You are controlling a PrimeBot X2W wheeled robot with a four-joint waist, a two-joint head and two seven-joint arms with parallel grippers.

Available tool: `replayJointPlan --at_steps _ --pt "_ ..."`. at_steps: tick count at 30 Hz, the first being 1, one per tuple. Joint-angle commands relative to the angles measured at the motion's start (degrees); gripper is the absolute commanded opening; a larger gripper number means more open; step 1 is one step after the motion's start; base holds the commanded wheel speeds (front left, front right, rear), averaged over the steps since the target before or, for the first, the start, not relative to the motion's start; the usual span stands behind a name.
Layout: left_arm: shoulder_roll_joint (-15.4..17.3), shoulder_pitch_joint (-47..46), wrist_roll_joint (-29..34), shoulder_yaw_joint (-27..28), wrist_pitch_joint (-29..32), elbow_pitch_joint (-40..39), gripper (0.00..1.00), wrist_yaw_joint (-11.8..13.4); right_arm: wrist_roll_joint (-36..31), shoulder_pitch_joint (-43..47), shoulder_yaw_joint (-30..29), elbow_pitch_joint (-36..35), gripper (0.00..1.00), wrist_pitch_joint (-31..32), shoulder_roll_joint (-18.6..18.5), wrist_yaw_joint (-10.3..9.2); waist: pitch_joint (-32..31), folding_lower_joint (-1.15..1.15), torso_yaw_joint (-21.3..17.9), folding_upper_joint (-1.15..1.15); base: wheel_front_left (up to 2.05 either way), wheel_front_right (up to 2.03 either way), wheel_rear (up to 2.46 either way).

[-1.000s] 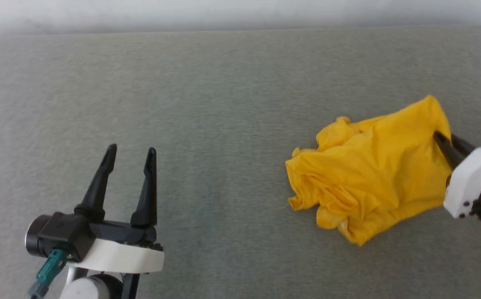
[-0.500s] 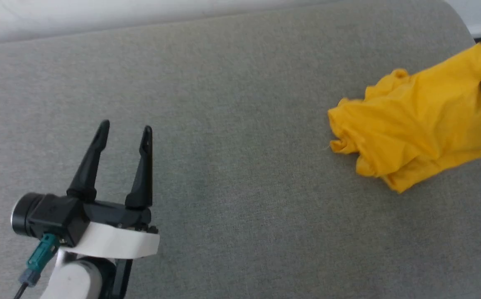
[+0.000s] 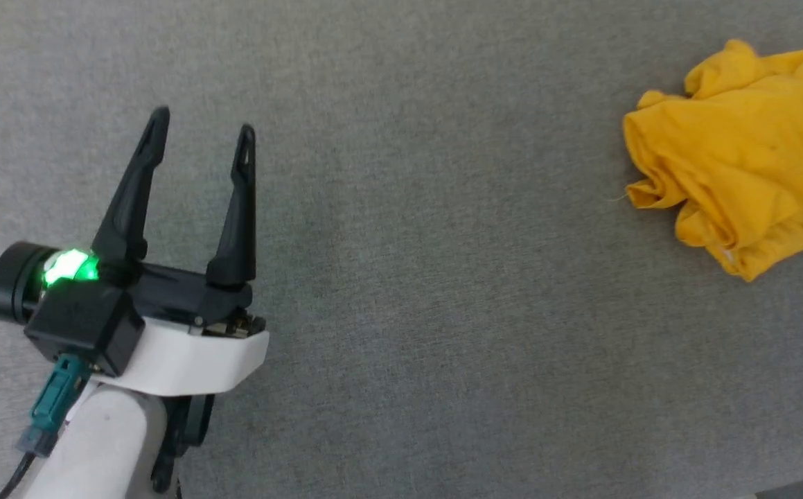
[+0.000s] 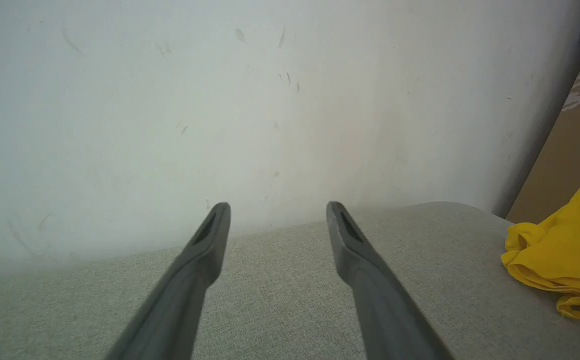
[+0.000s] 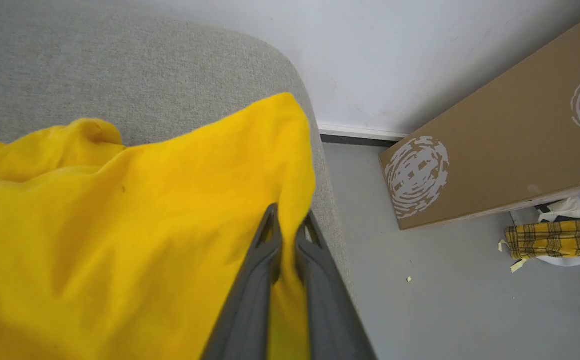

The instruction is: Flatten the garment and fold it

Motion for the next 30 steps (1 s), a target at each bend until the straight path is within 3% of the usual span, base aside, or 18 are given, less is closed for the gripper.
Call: replayJointPlan --at_steps 1,12,13,14,17,19,30 --pt "0.01 -1.17 0.93 -0.32 -0.27 0.00 1.00 -0.39 -0.55 -1.17 -0.42 0.98 0.00 -0.58 -0.11 -0.08 3.96 -0.01 0.86 0.00 0.00 0.00 0.00" --pt "0.40 -2.41 4.48 0.44 -2.34 0.59 1.00 2.09 -2.67 -2.90 -1.02 6.72 0.00 -3.27 -0.53 -0.08 6.83 -0.01 1.51 0.00 0.00 0.00 0.00" --pt "0.27 -2.38 4.45 0.58 -2.50 0.56 1.00 2.33 -2.81 -3.01 -1.14 7.08 0.10 -3.39 -0.60 -0.08 6.93 -0.01 1.53 0.00 0.00 0.00 0.00" --pt "0.18 -2.32 4.39 0.67 -2.65 0.55 1.00 2.48 -2.91 -3.10 -1.30 7.43 0.31 -3.42 -0.61 -0.08 7.00 -0.01 1.56 0.00 0.00 0.00 0.00" --pt "-0.05 -2.11 4.18 0.85 -3.09 0.63 1.00 2.78 -3.19 -3.23 -1.60 8.12 0.45 -3.34 -0.50 -0.08 6.97 -0.01 1.62 0.00 0.00 0.00 0.00" --pt "-0.17 -1.93 4.04 0.92 -3.35 0.78 1.00 2.92 -3.43 -3.31 -1.80 8.44 1.00 -3.47 -0.47 -0.08 6.68 -0.01 1.67 0.00 0.00 0.00 0.00" --pt "-1.20 0.68 2.21 1.21 -4.57 2.77 1.00 3.41 -4.55 -1.37 -5.07 8.01 1.00 -6.45 1.42 -0.08 -0.09 -0.01 2.67 0.00 0.00 0.00 0.00"
